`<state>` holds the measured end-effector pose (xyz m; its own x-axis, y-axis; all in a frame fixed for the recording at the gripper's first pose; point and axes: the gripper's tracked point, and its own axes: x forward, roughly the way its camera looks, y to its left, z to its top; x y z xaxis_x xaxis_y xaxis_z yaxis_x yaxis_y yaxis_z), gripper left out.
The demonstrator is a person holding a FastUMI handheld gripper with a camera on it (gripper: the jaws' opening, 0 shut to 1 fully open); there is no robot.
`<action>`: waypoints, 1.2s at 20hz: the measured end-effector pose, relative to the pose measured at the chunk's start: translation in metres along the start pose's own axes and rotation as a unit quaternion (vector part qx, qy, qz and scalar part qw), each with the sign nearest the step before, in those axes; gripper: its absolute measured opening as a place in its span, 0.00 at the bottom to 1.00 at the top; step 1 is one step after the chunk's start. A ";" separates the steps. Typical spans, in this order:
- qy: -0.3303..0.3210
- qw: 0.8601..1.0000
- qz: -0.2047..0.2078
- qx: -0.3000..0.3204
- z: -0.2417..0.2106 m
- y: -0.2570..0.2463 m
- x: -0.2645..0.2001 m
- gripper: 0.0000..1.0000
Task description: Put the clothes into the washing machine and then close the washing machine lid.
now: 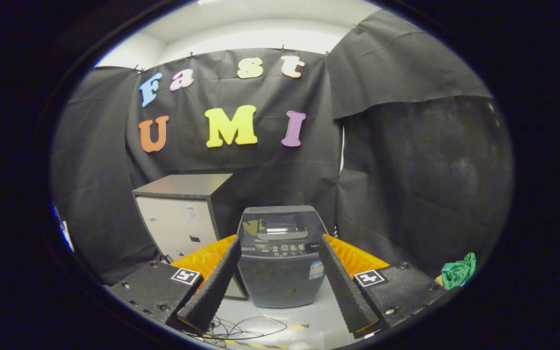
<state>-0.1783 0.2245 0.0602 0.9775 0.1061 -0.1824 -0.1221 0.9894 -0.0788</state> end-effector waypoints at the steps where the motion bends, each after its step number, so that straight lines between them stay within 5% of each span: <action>1: 0.002 1.000 -0.003 0.002 -0.004 -0.001 -0.004 1.00; 24: -0.012 1.000 0.003 -0.019 0.004 0.008 -0.029 1.00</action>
<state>-0.2073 0.2297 0.0687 0.9806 0.1139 -0.1596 -0.1332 0.9844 -0.1154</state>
